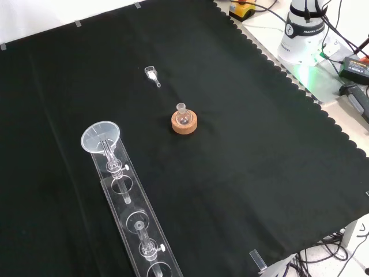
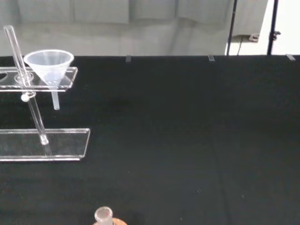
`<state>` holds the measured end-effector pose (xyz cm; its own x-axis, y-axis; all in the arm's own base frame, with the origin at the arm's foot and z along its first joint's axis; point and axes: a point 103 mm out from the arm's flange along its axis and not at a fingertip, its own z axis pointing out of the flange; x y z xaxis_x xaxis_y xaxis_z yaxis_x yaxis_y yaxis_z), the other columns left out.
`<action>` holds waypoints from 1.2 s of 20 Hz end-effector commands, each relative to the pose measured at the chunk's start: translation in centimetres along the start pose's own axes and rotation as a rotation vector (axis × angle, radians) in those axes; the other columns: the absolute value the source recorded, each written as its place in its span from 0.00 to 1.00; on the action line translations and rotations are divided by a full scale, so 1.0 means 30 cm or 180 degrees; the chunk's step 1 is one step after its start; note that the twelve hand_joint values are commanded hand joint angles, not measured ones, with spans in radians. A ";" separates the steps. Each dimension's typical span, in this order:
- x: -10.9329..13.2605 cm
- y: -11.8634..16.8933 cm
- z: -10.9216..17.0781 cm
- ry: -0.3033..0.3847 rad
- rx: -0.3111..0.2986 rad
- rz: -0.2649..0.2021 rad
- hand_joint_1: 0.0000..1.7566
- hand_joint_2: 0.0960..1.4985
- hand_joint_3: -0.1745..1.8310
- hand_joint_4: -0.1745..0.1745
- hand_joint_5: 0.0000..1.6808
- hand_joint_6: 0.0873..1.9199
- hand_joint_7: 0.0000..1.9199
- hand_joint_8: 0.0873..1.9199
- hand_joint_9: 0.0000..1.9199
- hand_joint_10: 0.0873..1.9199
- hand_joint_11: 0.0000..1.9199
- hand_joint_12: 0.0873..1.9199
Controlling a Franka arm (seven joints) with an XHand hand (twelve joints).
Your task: Pick up the funnel from the transparent funnel stand.
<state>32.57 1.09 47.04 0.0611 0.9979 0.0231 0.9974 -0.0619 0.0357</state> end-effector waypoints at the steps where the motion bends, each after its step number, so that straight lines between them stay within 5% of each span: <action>1: 0.075 0.120 0.068 0.0064 -0.0254 -0.0232 0.12 0.49 0.16 0.69 0.04 0.00 0.00 0.00 0.00 0.02 0.00 0.46; 5: 0.113 0.231 0.136 0.0252 -0.0361 -0.0288 0.12 0.49 0.16 0.70 0.04 0.00 0.00 0.00 0.00 0.00 0.00 0.45; 14: 0.241 0.473 0.213 0.0388 -0.0664 -0.0086 0.13 0.49 0.15 0.69 0.04 0.00 0.00 0.00 0.00 0.02 0.00 0.45; 24: 0.452 0.736 0.338 0.0387 -0.0391 -0.0205 0.13 0.49 0.14 0.69 0.04 0.00 0.00 0.00 0.00 0.04 0.00 0.46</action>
<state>49.57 8.27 39.57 0.0110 0.9916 0.1291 0.9829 -0.0345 0.1808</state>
